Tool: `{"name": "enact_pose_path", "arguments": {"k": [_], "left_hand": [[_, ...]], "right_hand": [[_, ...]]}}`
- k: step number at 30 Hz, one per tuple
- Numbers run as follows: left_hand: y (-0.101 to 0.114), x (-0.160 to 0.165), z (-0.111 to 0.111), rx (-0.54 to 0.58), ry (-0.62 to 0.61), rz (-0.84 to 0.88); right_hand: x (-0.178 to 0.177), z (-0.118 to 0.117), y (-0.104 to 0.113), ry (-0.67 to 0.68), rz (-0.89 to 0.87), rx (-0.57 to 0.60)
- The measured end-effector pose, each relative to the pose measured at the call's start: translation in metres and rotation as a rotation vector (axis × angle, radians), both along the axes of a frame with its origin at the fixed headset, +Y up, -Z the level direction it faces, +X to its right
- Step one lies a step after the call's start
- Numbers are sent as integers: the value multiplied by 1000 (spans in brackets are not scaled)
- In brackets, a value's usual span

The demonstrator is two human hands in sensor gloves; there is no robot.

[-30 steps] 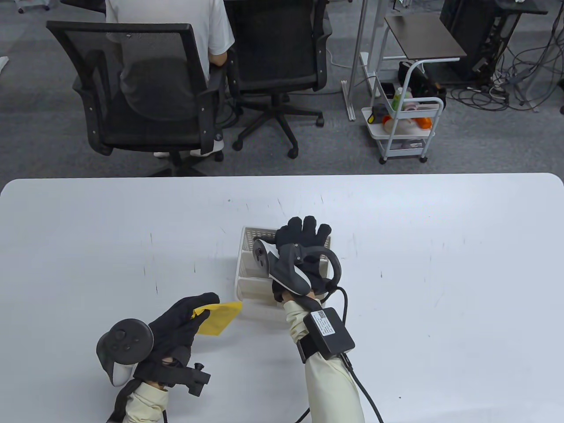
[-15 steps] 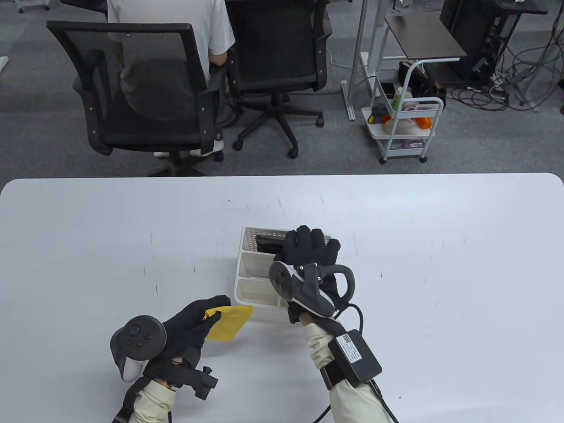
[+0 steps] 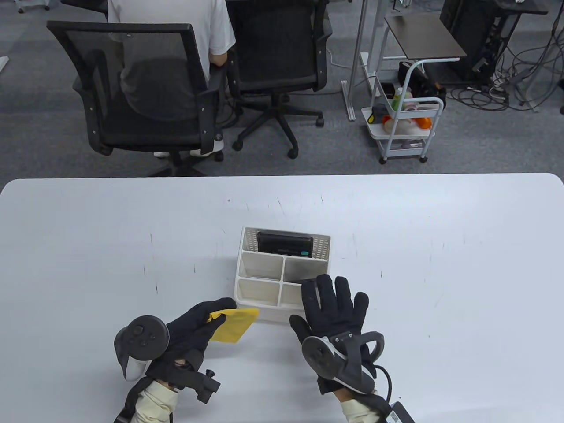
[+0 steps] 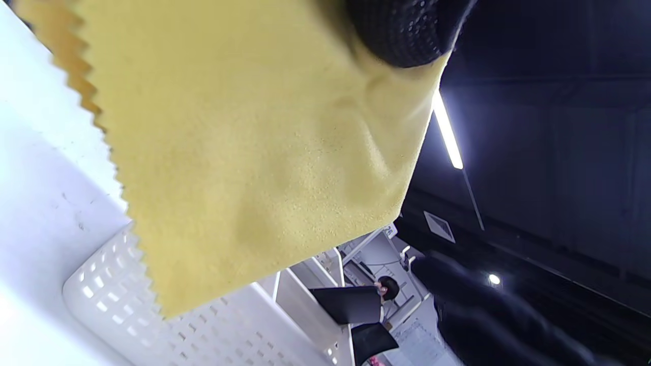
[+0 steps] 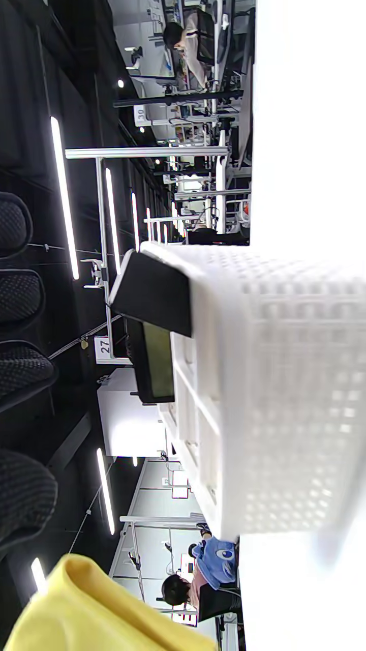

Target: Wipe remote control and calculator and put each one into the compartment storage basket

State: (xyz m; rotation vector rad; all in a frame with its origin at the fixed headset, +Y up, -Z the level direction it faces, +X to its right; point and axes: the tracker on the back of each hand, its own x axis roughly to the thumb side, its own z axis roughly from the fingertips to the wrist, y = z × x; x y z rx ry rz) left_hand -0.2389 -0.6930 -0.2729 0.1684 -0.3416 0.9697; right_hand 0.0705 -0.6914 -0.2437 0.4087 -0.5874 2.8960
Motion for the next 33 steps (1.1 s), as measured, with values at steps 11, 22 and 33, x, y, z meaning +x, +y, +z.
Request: {"name": "enact_pose_path", "arguments": {"k": [11,22,33], "left_hand": [[13,-1,9,77,57,-83],[50,46,-31,71,17,-229],[34,75,-58,230,156,-585]], "right_hand": [[16,19,-34,10,-29,-159],[18,20,-36,13,-46,-173],[21,15,-38,8,-72,-188]]}}
